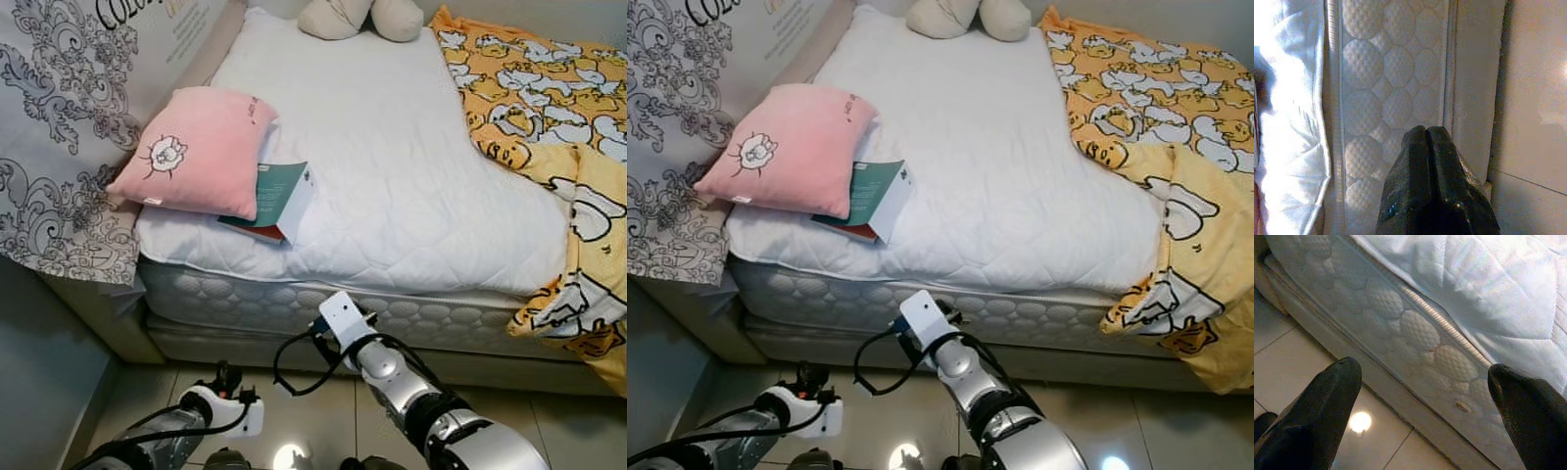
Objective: Clean up the room
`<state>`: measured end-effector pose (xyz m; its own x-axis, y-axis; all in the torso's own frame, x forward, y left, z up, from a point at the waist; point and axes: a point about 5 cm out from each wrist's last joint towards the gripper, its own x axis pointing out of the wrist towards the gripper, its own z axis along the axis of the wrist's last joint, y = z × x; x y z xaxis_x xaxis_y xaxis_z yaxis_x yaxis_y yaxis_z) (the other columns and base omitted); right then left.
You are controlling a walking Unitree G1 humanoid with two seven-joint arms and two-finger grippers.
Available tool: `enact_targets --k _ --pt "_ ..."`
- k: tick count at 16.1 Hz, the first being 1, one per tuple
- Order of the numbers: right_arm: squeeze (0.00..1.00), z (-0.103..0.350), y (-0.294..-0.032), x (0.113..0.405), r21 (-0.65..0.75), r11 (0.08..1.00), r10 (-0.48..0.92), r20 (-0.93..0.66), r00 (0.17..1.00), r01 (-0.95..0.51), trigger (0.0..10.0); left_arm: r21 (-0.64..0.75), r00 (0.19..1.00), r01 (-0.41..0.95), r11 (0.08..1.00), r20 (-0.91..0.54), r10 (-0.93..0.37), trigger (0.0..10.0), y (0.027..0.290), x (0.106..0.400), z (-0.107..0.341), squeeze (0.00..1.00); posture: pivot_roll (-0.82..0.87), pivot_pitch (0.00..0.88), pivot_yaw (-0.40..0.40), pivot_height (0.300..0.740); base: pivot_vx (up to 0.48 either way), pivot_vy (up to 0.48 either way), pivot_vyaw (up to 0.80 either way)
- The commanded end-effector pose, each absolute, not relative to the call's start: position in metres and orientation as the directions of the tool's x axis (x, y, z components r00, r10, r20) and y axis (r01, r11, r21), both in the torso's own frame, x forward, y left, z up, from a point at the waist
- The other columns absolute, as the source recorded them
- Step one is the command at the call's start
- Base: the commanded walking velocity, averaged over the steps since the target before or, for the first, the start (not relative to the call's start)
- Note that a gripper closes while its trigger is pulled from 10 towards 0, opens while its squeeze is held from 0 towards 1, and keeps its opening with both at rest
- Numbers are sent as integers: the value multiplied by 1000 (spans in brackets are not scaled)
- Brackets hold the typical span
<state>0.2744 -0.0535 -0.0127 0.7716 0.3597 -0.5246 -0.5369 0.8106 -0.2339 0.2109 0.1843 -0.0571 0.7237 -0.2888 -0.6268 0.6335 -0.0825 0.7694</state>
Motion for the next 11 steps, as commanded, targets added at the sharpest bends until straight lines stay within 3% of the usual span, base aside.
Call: enact_targets --k 1,3,5,7,9,10,11 --pt "0 -20 -57 268 -238 792 358 -567 742 -563 10000 761 719 644 -78 -637 -277 10000 185 208 -60 0 204 53 -47 740 0 0 0" --pt "0 -23 -59 265 -242 779 362 -579 731 -578 10000 754 719 655 -51 -643 -263 10000 185 207 -61 0 206 50 -50 740 0 0 0" --pt "0 -28 -62 260 -258 753 359 -609 707 -605 10000 728 720 683 56 -659 -217 10000 187 204 -63 0 214 41 -59 740 0 0 0" --pt "0 -29 -62 259 -259 752 358 -612 706 -606 10000 726 721 685 67 -660 -211 10000 188 204 -64 0 214 41 -59 740 0 0 0" --pt "0 -19 -63 270 -270 792 344 -544 765 -548 10000 707 828 538 459 -544 -134 10000 187 226 -48 0 233 27 -81 740 0 0 0" --pt "0 -7 -63 281 -255 833 336 -471 815 -491 10000 608 914 291 738 -404 -28 10000 195 248 -26 0 235 26 -83 740 0 0 0" --pt "0 1 -63 288 -232 861 331 -418 846 -452 10000 541 952 139 829 -305 39 10000 202 261 -9 0 238 25 -86 740 0 0 0"
